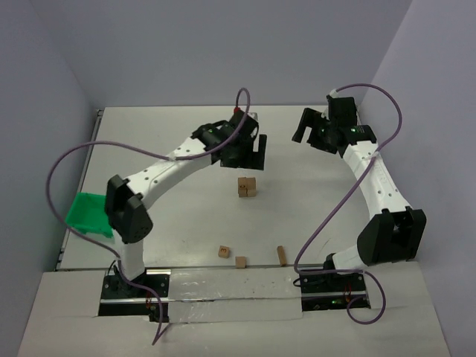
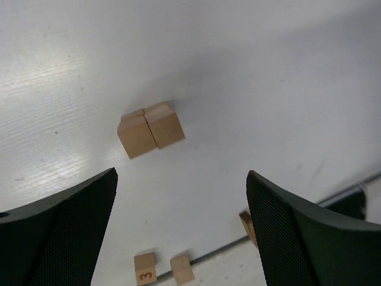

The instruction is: Build the wood block tower

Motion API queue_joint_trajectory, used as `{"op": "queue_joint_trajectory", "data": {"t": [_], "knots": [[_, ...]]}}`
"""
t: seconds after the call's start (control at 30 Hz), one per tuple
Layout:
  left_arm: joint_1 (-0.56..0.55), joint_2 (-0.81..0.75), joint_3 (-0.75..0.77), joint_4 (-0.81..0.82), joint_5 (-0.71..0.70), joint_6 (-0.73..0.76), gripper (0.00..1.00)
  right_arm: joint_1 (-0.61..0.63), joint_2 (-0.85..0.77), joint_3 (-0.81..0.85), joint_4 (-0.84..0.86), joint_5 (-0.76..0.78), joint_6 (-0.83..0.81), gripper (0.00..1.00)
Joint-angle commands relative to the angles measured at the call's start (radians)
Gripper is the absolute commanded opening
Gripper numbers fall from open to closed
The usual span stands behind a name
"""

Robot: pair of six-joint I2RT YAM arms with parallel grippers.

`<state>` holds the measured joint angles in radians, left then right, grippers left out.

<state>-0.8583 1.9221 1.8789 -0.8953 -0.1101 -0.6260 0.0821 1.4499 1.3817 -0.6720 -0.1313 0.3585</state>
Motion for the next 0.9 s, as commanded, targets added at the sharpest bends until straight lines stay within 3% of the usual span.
{"op": "queue_joint_trajectory", "data": {"t": [0.0, 0.13, 0.23, 0.4, 0.53, 0.63, 0.67, 0.7, 0.73, 0.87], "knots": [[0.061, -0.238, -0.073, 0.145, 0.221, 0.204, 0.92, -0.008, -0.132, -0.034, 0.065, -0.092, -0.101, 1.0], [0.177, -0.345, -0.143, 0.129, 0.421, 0.307, 0.79, -0.008, -0.228, -0.103, 0.09, -0.288, -0.279, 1.0], [0.313, -0.5, -0.331, 0.172, 0.582, 0.369, 0.69, -0.005, -0.275, -0.147, 0.043, -0.436, -0.459, 1.0], [0.384, -0.697, -0.611, 0.203, 0.563, 0.483, 0.52, 0.085, -0.356, -0.24, -0.107, -0.528, -0.747, 0.97], [0.395, -0.874, -0.799, 0.301, 0.536, 0.491, 0.54, 0.348, -0.382, -0.321, -0.144, -0.363, -0.855, 0.87], [0.4, -0.91, -0.819, 0.247, 0.525, 0.568, 0.64, 0.557, -0.357, -0.383, -0.149, -0.255, -0.876, 0.8], [0.401, -0.899, -0.808, 0.198, 0.536, 0.596, 0.72, 0.597, -0.35, -0.395, -0.15, -0.242, -0.881, 0.79], [0.403, -0.888, -0.807, 0.144, 0.545, 0.621, 0.93, 0.617, -0.346, -0.402, -0.147, -0.236, -0.883, 0.78], [0.413, -0.881, -0.804, 0.069, 0.585, 0.725, 0.99, 0.701, -0.331, -0.434, -0.134, -0.213, -0.883, 0.76], [0.449, -0.972, -0.862, 0.062, 0.631, 0.846, 0.94, 0.845, -0.31, -0.487, -0.055, -0.174, -0.867, 0.76]]}}
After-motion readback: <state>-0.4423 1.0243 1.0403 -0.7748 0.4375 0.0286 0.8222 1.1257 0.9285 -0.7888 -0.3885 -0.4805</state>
